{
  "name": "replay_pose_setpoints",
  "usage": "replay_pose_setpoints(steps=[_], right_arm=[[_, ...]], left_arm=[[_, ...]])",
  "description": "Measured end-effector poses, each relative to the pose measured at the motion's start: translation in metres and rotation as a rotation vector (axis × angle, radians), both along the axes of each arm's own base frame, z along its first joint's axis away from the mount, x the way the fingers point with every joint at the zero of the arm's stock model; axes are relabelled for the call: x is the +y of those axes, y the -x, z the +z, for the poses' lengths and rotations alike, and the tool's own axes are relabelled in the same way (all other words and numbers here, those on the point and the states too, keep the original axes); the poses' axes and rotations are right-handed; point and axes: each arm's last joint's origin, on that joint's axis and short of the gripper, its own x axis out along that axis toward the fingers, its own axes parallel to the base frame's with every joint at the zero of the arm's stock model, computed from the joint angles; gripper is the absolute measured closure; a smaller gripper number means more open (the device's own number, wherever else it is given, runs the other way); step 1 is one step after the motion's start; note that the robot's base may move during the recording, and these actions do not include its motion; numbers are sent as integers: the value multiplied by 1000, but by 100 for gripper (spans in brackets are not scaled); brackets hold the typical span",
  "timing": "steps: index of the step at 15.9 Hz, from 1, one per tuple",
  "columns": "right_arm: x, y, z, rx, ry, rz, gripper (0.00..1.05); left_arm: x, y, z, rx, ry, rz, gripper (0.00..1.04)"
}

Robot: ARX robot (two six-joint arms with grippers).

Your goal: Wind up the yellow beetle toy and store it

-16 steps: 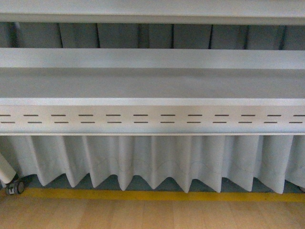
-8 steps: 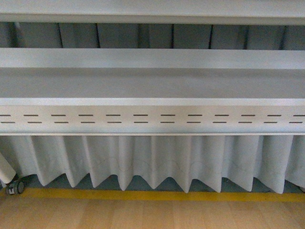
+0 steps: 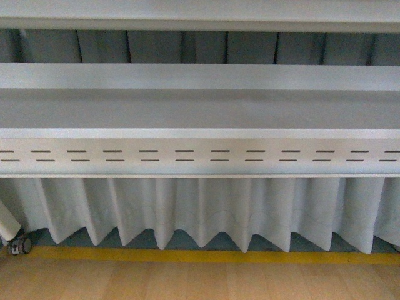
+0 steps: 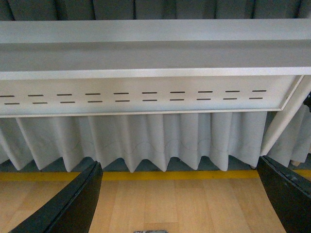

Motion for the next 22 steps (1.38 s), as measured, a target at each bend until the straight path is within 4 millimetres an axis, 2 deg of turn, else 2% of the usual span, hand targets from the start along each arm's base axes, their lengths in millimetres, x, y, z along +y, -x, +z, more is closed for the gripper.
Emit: replay_pose_setpoints(steps=[22], right_arm=[[0,0,0,0,0,0,7]], left_arm=[[0,0,0,0,0,0,7]])
